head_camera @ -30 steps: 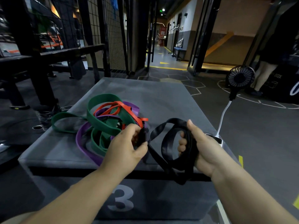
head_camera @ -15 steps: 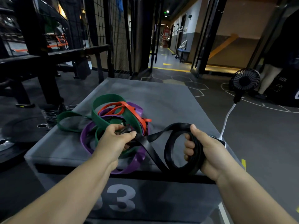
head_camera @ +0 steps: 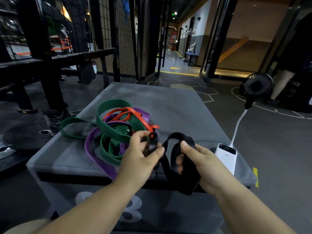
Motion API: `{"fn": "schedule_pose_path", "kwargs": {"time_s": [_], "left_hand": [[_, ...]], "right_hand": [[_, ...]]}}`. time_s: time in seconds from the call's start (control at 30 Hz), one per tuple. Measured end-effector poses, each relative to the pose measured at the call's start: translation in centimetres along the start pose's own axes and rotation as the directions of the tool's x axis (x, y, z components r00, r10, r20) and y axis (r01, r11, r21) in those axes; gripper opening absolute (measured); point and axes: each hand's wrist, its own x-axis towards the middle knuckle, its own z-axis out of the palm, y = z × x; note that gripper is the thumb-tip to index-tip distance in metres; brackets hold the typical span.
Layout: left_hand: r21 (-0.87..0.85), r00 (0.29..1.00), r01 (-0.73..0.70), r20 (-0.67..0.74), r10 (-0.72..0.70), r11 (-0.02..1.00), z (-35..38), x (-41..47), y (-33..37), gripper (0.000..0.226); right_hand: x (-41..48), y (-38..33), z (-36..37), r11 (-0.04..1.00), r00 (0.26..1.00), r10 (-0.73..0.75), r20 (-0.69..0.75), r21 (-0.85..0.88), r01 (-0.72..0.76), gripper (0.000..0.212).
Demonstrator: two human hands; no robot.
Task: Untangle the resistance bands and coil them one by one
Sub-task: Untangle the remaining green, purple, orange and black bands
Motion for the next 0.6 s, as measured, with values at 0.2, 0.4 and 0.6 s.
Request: {"fn": "schedule_pose_path", "kwargs": {"time_s": [0.2,0.4,0.6], "left_hand": [[-0.088,0.975,0.038,0.221,-0.018,0.995,0.7,-0.8,-0.3,0.044],[-0.191,0.958,0.133,0.274,-0.078,0.973,0.7,-0.8,0.0,0.075],[0.301,0.986,-0.117,0.148,0.074,0.946,-0.4,0.6,0.1,0.06]], "right_hand": [[0.3,0.2,0.3,0.999,0.996,-0.034,-0.087,0.008,0.035,0.038],[-0.1,0.1,0.1,0.999,1.0,-0.022,0.008,0.033,0.021,0.036],[-0.3,0.3,-0.1,0.999,0.998,-0.026,0.054,-0.02,0.028,0.038]]}}
